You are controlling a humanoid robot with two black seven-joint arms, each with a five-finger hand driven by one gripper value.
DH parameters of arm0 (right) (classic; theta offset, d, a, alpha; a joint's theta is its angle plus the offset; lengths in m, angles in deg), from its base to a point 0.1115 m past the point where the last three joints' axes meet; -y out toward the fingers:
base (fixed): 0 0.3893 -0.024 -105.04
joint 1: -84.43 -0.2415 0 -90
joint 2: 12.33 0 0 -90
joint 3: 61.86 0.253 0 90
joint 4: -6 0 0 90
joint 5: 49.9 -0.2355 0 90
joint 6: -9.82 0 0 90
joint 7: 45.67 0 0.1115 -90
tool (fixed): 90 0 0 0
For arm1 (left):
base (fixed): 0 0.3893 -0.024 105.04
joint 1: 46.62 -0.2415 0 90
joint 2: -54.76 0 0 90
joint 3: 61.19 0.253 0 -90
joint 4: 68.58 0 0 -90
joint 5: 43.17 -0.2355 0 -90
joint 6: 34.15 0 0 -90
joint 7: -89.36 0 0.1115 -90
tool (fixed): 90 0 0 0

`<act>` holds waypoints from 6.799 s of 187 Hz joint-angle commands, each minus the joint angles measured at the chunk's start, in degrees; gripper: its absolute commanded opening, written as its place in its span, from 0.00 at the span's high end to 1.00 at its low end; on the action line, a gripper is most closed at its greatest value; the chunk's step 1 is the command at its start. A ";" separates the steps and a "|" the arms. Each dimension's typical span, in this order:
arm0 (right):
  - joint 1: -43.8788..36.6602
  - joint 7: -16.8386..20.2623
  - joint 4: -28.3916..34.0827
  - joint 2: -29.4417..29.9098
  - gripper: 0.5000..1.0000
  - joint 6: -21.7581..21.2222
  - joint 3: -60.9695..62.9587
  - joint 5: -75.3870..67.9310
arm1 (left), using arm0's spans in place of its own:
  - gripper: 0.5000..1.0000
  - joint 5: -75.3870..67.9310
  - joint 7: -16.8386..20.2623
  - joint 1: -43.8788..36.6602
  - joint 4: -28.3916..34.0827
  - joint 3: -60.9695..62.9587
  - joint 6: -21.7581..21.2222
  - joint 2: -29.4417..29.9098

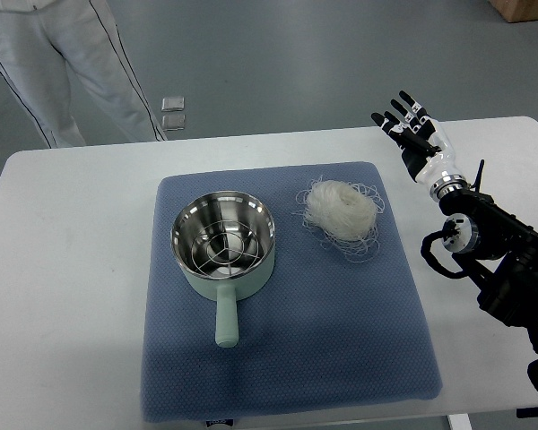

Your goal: Put vermicelli into pot with right hand

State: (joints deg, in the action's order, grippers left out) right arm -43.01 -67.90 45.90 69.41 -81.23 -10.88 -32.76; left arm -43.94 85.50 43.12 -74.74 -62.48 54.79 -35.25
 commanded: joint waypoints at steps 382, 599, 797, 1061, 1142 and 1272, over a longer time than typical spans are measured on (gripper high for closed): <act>-2.37 0.18 1.41 -0.70 0.16 0.35 -1.14 0.70 | 0.00 -0.01 0.00 0.18 0.01 0.15 0.00 0.00; -17.04 0.26 18.02 -19.95 0.16 -10.64 -28.74 61.08 | 0.00 -0.01 -0.09 0.44 0.01 0.15 0.00 0.00; -22.76 1.05 13.45 -16.79 0.17 -9.58 -40.78 84.90 | 0.00 -0.01 -0.09 0.44 0.01 0.15 0.00 0.00; -20.12 1.67 8.97 -12.39 1.00 -5.45 -38.67 84.37 | 0.00 -0.01 -0.09 0.44 0.01 0.15 0.00 0.00; -21.18 1.76 9.06 -12.48 1.00 -5.36 -31.03 83.93 | 0.00 -0.01 0.00 0.44 0.01 0.15 0.00 0.00; -31.28 1.05 14.68 -8.00 1.00 -6.15 -29.01 79.62 | 0.00 -0.01 -0.09 0.44 0.01 0.15 0.00 0.00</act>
State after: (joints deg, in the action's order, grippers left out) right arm -74.05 -66.55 59.36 59.48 -87.60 -39.86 47.52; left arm -43.96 85.47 43.56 -74.73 -62.33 54.80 -35.25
